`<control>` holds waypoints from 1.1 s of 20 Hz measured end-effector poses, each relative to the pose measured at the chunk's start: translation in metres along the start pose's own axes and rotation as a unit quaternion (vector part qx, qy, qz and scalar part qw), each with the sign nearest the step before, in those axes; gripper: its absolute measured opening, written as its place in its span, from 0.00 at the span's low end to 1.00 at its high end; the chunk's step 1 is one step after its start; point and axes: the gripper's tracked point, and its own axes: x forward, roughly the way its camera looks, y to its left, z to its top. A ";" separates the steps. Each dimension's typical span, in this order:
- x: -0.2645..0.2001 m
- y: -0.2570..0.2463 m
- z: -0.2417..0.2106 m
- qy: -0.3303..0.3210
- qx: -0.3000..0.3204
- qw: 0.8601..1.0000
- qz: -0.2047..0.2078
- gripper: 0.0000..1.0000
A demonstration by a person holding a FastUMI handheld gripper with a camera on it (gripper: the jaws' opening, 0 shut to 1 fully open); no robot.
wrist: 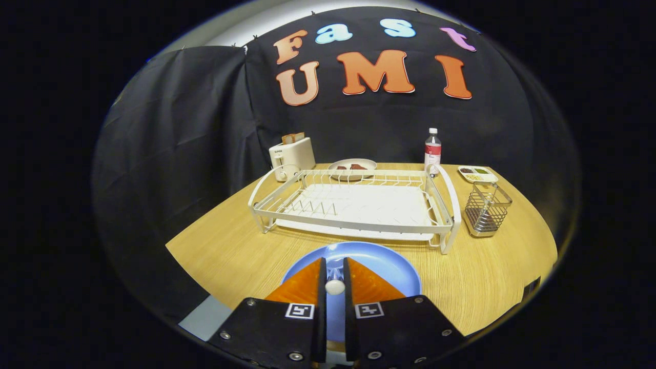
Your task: Take the plate from the dish rack, then take the spoon from the basket and place it into the plate.
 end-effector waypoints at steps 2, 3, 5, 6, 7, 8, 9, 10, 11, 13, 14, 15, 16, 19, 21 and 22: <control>-0.002 0.001 -0.003 0.010 0.004 1.000 -0.002 0.17; -0.004 -0.001 -0.003 0.013 0.005 1.000 -0.005 0.18; -0.009 -0.005 0.003 0.011 0.005 1.000 -0.014 0.42; -0.012 -0.009 0.009 0.008 0.004 1.000 -0.018 0.56; -0.016 -0.013 0.016 0.004 0.005 1.000 -0.024 0.61; -0.019 -0.019 0.025 -0.001 0.006 1.000 -0.030 0.69; -0.023 -0.027 0.034 -0.007 0.007 0.999 -0.040 0.77; -0.027 -0.036 0.045 -0.012 0.008 0.999 -0.050 0.91; -0.032 -0.044 0.055 -0.019 0.009 0.998 -0.061 0.96; -0.043 -0.061 0.080 -0.034 0.017 0.996 -0.078 0.98; -0.048 -0.071 0.094 -0.042 0.024 0.995 -0.088 0.98; -0.053 -0.082 0.106 -0.049 0.031 0.993 -0.100 0.98; -0.058 -0.094 0.120 -0.055 0.040 0.991 -0.114 0.98; -0.079 -0.124 0.164 -0.091 0.049 0.982 -0.157 0.98; -0.092 -0.141 0.190 -0.117 0.040 0.974 -0.188 0.98; -0.098 -0.148 0.202 -0.131 0.037 0.970 -0.200 0.98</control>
